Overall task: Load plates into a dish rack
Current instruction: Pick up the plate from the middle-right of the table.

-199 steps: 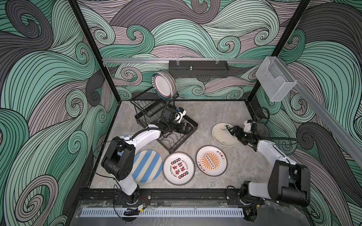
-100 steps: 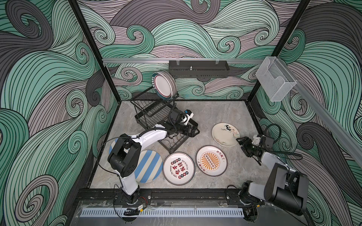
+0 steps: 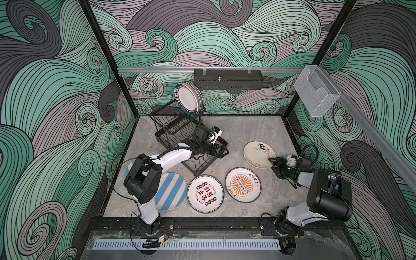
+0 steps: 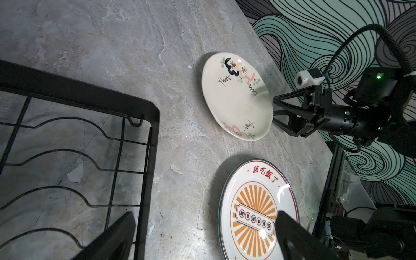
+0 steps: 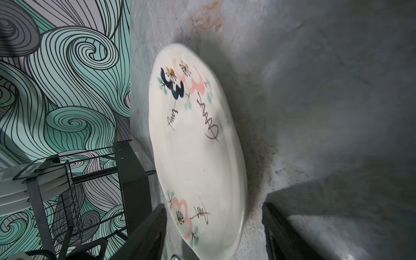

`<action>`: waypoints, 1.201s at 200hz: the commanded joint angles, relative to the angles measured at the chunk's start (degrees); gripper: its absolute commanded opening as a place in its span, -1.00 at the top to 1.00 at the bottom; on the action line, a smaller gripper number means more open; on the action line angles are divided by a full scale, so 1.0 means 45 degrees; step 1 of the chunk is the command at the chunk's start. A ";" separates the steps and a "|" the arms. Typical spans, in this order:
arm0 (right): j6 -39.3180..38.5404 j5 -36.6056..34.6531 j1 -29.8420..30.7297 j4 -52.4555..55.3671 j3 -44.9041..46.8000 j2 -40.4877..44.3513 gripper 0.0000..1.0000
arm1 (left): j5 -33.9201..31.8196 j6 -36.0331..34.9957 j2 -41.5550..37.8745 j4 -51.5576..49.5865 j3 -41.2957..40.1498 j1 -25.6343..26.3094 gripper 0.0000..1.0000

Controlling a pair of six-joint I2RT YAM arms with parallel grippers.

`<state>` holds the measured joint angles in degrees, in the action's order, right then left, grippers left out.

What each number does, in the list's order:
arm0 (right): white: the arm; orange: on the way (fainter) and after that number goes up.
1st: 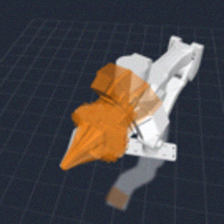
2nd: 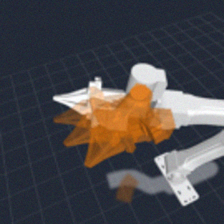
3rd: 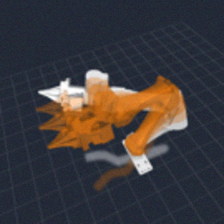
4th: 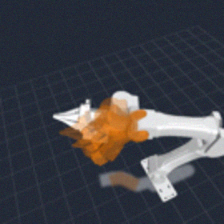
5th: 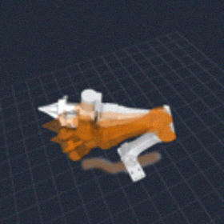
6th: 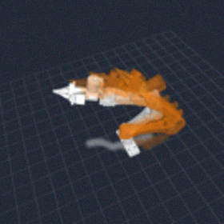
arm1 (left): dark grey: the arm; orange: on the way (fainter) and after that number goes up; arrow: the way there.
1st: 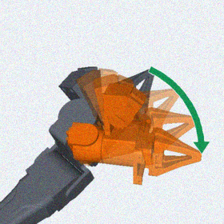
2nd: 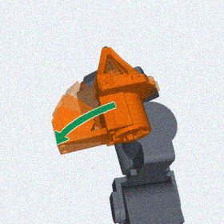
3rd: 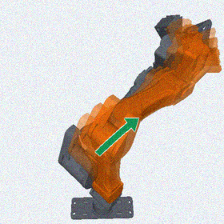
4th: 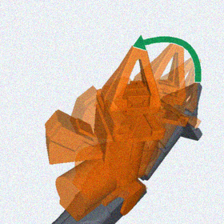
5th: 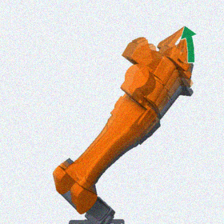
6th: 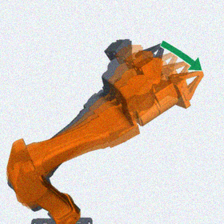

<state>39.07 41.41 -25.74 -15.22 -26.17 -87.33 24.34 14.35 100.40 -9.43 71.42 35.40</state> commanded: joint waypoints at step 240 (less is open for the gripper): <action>0.1048 -0.0468 -0.0003 -0.2028 0.0172 -0.2489 0.46 | -0.0566 -0.0258 -0.1465 -0.0525 -0.0265 -0.0239 -0.97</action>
<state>43.53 42.72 -25.87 -27.70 -26.59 -96.68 22.26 13.56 95.98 -10.72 70.76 34.74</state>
